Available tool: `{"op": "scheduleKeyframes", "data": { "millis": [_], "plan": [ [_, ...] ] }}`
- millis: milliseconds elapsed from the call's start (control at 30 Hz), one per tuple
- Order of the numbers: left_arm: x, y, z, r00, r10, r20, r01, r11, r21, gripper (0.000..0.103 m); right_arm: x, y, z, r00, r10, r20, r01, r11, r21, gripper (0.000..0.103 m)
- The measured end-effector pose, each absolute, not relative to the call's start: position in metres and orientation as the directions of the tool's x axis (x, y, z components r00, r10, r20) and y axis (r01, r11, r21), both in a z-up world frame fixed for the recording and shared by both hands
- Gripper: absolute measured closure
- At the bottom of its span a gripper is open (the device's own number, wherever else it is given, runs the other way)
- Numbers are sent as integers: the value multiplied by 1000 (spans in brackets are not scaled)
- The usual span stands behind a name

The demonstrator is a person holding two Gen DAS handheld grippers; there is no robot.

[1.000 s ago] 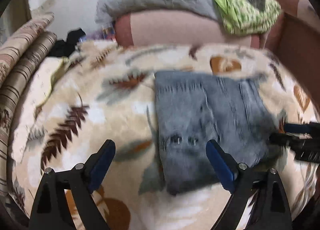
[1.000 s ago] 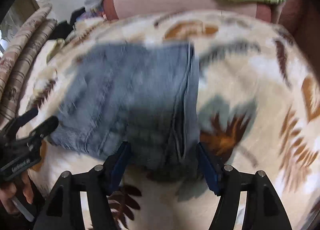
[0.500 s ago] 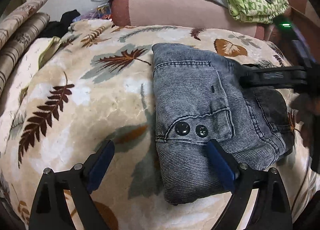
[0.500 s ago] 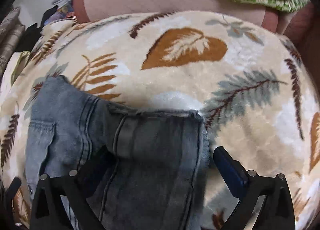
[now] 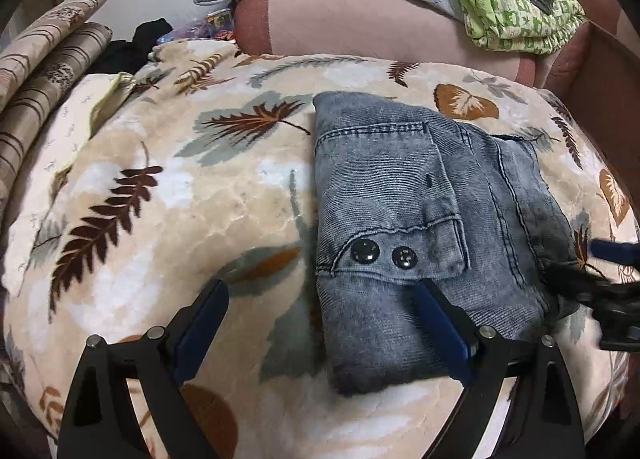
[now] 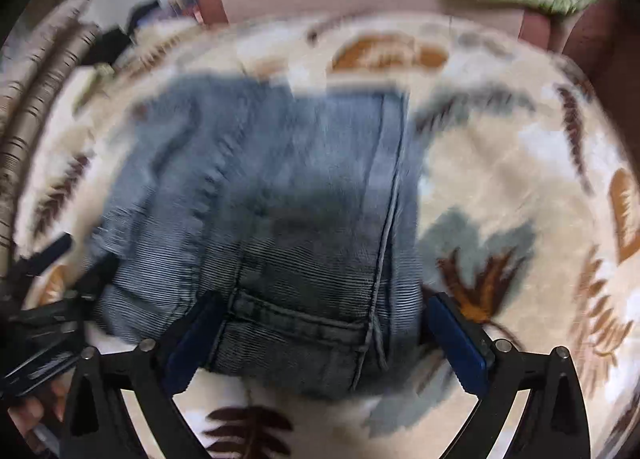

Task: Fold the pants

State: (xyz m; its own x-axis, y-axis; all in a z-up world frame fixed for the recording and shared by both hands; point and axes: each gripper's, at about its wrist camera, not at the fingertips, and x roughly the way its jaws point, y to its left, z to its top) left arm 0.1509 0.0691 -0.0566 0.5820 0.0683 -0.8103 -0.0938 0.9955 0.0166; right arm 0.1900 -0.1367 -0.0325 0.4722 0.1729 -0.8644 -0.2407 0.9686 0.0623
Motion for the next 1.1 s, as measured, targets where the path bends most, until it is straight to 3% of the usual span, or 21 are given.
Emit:
{"op": "scheduleKeyframes", "data": {
  "millis": [233,400,700,1100],
  "plan": [
    [115,62,-37,619,99,-779,-128,991,25,9,119,-188,-34,530,254,-809,-177,966,187,0],
    [97,53,-31,590,85,-803,-129,992,10,9,90,-209,-41,547,290,-785,-177,957,230,0],
    [64,28,-26,598,89,-797,-110,994,28,9,75,-200,-25,620,256,-742,-282,955,93,0],
    [56,16,-20,623,98,-776,-100,994,46,9,75,-203,-40,653,305,-693,-304,944,130,0]
  ]
}}
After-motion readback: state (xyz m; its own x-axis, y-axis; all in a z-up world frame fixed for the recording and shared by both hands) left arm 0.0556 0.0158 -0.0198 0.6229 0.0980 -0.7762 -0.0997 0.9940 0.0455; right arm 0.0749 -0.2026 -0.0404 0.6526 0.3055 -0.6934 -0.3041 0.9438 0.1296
